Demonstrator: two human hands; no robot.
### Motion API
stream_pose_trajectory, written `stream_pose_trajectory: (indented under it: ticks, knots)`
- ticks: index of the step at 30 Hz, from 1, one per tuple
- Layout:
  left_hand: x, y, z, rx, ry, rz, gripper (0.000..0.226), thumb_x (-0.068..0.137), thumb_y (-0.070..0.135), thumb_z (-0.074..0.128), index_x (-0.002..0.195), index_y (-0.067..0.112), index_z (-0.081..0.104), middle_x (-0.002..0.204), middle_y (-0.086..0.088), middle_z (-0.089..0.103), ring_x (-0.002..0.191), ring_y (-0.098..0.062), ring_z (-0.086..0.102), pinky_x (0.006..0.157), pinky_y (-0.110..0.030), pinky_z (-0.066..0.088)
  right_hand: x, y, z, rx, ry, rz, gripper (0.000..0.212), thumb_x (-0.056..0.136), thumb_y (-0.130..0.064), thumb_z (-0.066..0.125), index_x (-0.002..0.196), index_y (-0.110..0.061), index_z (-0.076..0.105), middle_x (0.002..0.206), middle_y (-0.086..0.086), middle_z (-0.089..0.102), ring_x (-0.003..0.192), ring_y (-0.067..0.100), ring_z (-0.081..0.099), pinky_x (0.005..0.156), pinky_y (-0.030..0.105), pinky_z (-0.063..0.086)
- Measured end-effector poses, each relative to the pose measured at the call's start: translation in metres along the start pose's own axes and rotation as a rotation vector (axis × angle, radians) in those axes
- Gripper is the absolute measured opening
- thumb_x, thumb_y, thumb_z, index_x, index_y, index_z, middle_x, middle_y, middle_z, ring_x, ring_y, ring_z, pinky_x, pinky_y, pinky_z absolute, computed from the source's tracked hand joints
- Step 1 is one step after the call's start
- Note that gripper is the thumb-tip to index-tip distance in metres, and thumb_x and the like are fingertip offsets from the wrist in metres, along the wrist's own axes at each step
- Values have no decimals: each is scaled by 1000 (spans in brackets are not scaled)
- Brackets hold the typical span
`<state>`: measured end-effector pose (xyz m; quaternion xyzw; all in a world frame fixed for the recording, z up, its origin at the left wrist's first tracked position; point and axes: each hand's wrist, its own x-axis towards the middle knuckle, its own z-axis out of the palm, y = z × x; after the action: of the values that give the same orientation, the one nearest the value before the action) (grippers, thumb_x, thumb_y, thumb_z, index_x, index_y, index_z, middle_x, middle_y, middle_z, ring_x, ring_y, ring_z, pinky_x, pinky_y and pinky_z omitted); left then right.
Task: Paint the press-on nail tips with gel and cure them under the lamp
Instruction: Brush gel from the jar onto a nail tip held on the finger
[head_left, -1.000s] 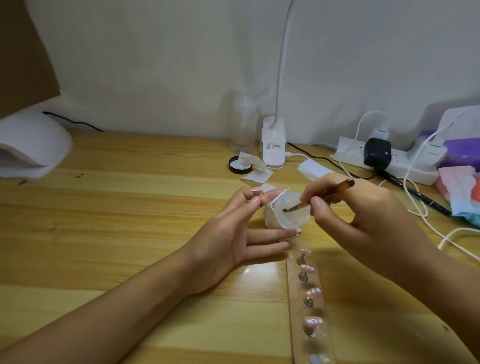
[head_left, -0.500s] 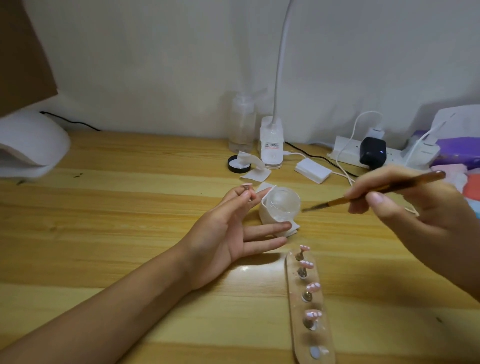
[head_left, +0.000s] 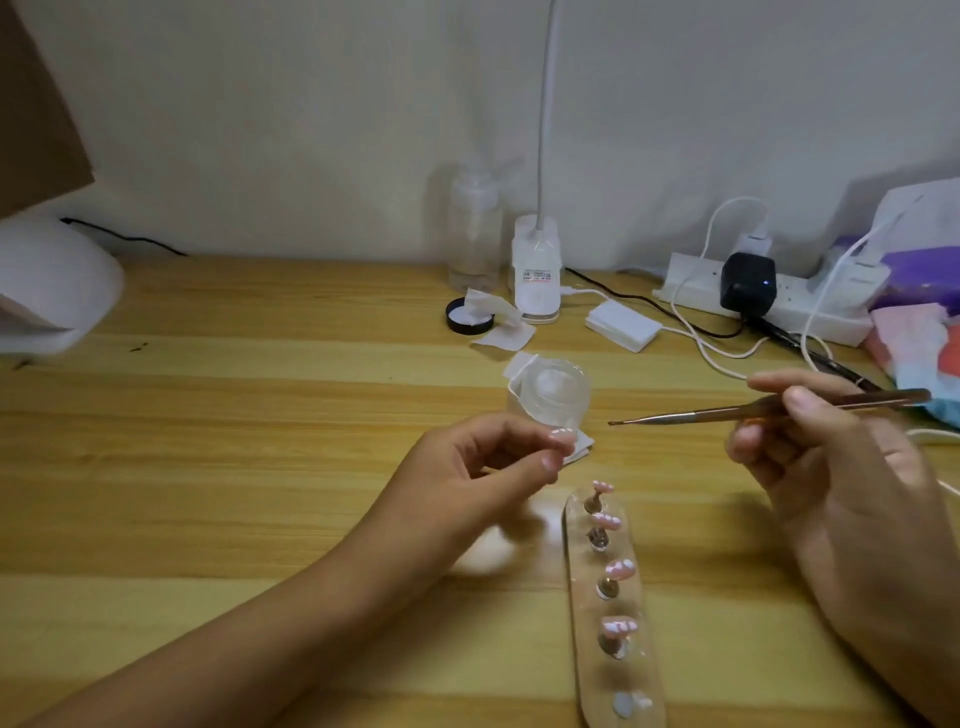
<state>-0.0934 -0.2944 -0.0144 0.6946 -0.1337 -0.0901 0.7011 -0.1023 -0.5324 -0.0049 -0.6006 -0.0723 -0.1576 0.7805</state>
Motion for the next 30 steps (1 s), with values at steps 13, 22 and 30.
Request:
stream_pose_trajectory:
  ticks: [13, 22, 30]
  knots:
    - [-2, 4, 3, 44, -27, 51, 12, 81, 23, 65, 82, 32, 73, 83, 10, 70, 77, -6, 58, 69, -17, 45, -6, 6, -1, -78, -127, -110, 22, 85, -24, 54, 86, -24, 76, 82, -2, 70, 74, 15, 67, 75, 22, 55]
    - [-1, 3, 2, 33, -44, 66, 14, 84, 21, 64, 82, 30, 73, 81, 15, 70, 75, -1, 60, 69, -13, 46, -4, 8, -1, -98, -195, -114, 13, 89, -30, 61, 85, -25, 73, 75, -3, 67, 71, 12, 65, 71, 21, 54]
    - [0, 2, 1, -35, -35, 40, 9, 83, 19, 65, 88, 19, 73, 79, 11, 71, 72, 0, 62, 66, -12, 48, -10, 8, 1, -149, -249, -159, 22, 88, -45, 65, 87, -25, 72, 79, -2, 66, 69, 18, 63, 71, 23, 53]
